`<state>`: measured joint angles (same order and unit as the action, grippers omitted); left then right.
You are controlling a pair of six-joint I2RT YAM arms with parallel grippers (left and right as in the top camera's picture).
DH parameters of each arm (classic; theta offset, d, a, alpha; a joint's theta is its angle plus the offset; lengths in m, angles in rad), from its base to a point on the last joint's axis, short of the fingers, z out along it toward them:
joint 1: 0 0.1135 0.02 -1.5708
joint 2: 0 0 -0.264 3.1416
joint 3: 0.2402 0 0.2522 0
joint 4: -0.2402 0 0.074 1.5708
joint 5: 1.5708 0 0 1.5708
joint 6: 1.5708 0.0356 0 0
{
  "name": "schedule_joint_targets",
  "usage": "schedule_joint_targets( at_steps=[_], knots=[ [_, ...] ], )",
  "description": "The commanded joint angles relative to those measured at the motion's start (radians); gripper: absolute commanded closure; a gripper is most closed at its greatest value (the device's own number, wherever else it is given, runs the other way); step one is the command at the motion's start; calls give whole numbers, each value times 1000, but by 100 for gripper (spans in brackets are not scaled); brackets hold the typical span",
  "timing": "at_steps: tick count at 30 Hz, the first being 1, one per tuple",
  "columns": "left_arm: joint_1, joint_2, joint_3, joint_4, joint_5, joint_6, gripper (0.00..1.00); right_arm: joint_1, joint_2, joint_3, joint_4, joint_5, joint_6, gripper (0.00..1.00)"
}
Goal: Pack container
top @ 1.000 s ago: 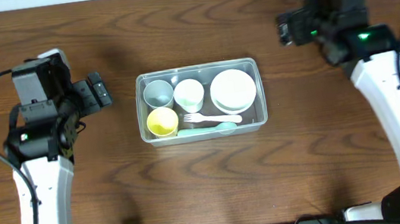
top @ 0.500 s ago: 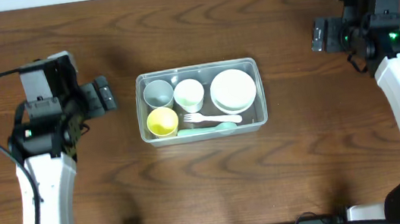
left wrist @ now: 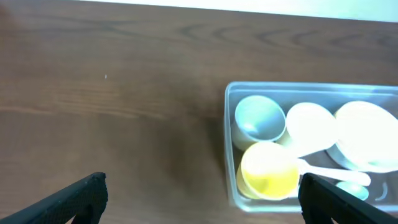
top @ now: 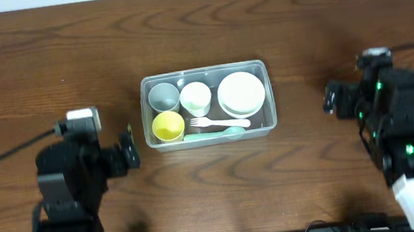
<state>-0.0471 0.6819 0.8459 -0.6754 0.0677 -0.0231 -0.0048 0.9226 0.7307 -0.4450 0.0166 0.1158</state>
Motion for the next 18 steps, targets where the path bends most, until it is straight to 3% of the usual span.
schedule_joint_targets(
  at_steps=[1, 18],
  knots=[
    [-3, -97, -69, 12, -9, -37, 2, 22, -90, -79, 4, 33, 19, 1],
    [-3, -115, -102, -21, -8, -42, 2, 23, -134, -111, -31, 28, 18, 1]
  ],
)
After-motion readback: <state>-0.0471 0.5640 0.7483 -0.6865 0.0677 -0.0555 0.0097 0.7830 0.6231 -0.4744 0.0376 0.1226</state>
